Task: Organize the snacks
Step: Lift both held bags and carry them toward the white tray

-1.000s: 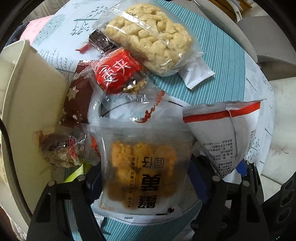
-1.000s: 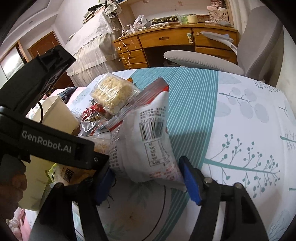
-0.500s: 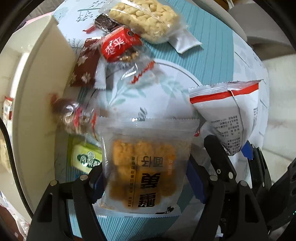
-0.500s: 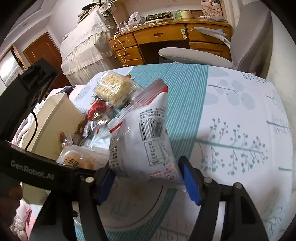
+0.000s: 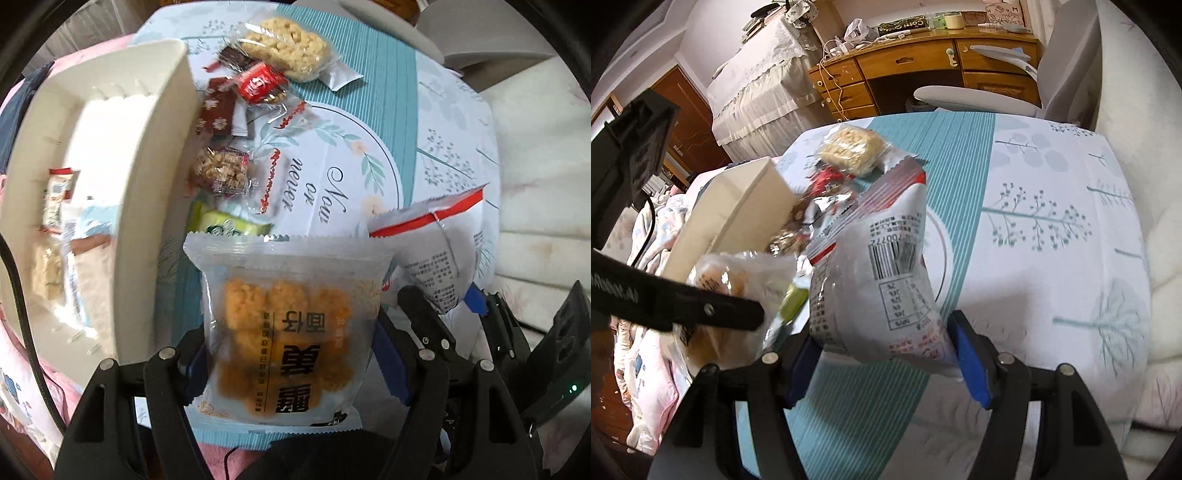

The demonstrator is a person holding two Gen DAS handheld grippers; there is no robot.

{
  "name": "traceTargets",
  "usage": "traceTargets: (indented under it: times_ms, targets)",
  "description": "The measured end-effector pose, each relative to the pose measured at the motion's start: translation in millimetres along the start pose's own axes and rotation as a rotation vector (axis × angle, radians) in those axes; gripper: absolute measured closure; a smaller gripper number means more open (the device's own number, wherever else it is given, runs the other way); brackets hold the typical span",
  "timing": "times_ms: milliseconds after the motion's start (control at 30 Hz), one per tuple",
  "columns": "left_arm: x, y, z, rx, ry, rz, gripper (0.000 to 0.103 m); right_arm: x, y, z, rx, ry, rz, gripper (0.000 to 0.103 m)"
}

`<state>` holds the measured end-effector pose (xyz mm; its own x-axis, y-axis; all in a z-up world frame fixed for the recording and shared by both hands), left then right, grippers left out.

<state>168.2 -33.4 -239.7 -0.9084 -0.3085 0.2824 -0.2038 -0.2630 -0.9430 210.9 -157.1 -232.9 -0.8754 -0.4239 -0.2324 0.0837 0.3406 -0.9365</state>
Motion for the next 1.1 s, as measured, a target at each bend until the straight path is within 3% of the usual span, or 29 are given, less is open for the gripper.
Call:
traceTargets:
  times_ms: [367,600,867,1100]
  targets:
    - [57.5,-79.5,-44.6,0.065,0.112,0.089,0.028,27.6,-56.9,-56.8,-0.102,0.088,0.055,0.036]
    - [85.4,-131.6,-76.3,0.077,0.188,0.162,0.028,31.1,-90.3,-113.1,-0.095,0.080,0.131,0.036]
    - [90.6,-172.9,-127.9,0.074,0.242,0.246,0.027,25.4,-102.7,-177.9,-0.067,0.072,0.212,0.036]
    - [80.3,-180.8,-176.6,0.100,0.278,0.279,0.027,17.6,-87.0,-230.6,-0.054,0.063,0.232,0.036]
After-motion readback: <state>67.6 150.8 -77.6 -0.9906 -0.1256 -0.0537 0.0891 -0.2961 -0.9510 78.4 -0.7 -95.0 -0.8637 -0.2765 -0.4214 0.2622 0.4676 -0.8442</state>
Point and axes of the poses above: each gripper's, at about its wrist camera, not at the fingertips, and y roughly the way its jaws point, z to its right, x to its underside, the point moved 7 cm from there along y, roughly the way its jaws point, and after that the axes turned 12 degrees about -z, right-handed, at the moved point
